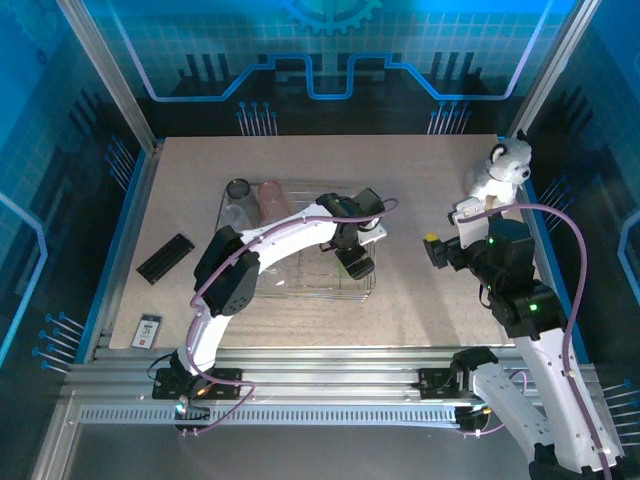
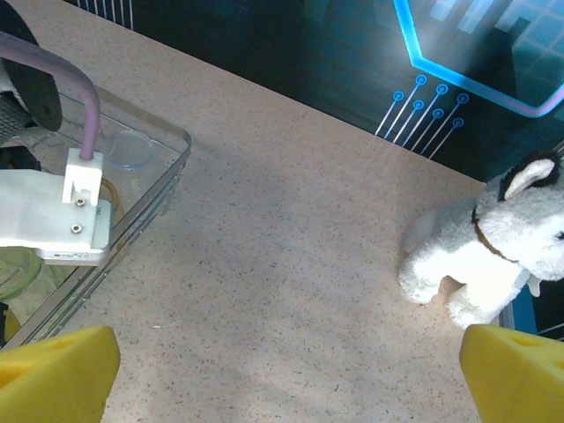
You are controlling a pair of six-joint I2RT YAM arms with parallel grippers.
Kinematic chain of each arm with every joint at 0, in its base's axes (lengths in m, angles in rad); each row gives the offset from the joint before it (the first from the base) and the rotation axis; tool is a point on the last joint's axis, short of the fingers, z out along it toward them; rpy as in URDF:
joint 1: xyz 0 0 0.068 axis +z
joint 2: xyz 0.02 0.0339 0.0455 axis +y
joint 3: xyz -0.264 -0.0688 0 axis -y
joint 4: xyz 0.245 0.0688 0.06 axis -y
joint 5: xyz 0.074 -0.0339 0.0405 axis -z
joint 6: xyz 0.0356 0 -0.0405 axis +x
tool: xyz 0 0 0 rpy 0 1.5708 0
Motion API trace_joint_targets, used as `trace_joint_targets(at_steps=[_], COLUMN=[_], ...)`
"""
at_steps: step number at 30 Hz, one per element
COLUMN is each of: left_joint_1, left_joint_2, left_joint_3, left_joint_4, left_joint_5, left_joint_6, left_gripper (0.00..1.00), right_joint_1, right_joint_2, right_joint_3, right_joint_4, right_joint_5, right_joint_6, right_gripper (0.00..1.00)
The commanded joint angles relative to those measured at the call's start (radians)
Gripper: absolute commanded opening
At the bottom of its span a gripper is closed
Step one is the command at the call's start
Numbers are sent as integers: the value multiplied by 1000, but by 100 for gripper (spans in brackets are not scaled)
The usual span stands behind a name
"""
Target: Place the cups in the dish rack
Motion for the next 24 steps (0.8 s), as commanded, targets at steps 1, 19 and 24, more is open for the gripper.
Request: trace_joint_targets(at_steps=[1,19,24], left_joint_1=[6,317,548], left_joint_2=[-113,-806,-1023], left_joint_3=[-19,-475,-763], left_joint_4=[-58,419,692], left_joint_5=[9,-340,-574], left_joint_6=[-28,-232,-417], left_gripper=[95,99,99], right_joint_1=[-2,-84,-104], right_joint_2=[5,13,35], right_joint_3=[-9,-18,-108], right_joint_4=[28,42,139], right_joint_5=[25,-65,-34], right_joint_6=[41,146,189], right_gripper=[100,100,100])
